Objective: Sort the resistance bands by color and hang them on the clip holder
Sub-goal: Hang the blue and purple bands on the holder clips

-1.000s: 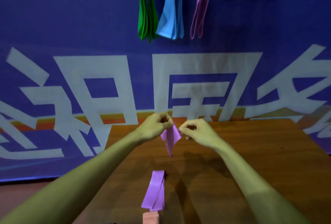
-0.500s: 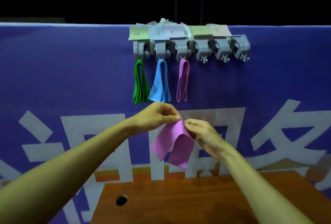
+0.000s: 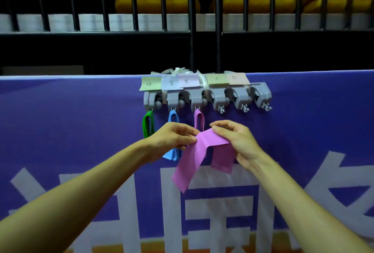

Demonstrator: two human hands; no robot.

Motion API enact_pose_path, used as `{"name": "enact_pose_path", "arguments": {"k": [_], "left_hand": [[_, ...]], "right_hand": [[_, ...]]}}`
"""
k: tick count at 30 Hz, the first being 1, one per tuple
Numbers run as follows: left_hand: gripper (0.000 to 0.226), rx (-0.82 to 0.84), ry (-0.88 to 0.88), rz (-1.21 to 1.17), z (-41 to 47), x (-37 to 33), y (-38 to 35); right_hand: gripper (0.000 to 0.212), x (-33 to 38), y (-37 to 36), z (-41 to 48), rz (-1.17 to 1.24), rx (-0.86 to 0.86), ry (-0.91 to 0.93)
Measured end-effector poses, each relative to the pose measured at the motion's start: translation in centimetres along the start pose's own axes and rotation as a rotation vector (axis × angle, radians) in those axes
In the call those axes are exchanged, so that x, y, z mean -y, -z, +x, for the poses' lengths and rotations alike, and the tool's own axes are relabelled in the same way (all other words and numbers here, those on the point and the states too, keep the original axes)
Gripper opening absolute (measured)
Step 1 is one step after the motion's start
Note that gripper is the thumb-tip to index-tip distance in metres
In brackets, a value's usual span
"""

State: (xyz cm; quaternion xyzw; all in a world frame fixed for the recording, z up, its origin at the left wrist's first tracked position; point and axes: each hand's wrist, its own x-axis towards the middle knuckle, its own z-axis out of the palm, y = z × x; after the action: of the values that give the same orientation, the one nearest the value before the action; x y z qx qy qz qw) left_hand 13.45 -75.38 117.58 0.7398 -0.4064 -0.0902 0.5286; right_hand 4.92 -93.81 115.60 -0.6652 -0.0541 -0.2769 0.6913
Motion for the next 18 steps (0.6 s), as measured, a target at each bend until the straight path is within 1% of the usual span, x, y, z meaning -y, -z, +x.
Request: {"name": "enact_pose_path", "arguments": {"k": [2, 5, 7, 11, 13, 15, 18], "left_hand": [[0.017, -0.056, -0.005, -0.019, 1.4, -0.8, 0.1], [0.019, -0.134, -0.025, -0.021, 3.4, -2.1, 0.5], [0.021, -0.184, -0.044, 0.015, 4.8, -2.7, 0.9], [0.018, -0.290, -0.054, 0.078, 7.1, -3.1, 1.6], [0.015, -0.342, -0.052, 0.097, 8.0, -3.0, 1.8], [0.013, -0.394, -0.047, 0.161, 8.7, -2.9, 1.8], [0.014, -0.466, -0.059, 0.361, 9.9, -2.6, 1.5]], "right_hand": [[0.005, 0.4, 0.0, 1.4, -0.028, -0.043, 0.026], [0.010, 1.0, -0.1, 3.6, -0.097, -0.126, 0.053], [0.012, 1.2, -0.3, 5.2, -0.162, -0.161, 0.058], [0.003, 1.3, -0.8, 8.6, -0.331, -0.215, 0.079], [0.005, 1.4, -1.1, 9.9, -0.391, -0.244, 0.072], [0.009, 1.3, -1.5, 10.7, -0.458, -0.261, 0.069], [0.014, 0.8, -1.9, 11.5, -0.562, -0.296, 0.065]]}}
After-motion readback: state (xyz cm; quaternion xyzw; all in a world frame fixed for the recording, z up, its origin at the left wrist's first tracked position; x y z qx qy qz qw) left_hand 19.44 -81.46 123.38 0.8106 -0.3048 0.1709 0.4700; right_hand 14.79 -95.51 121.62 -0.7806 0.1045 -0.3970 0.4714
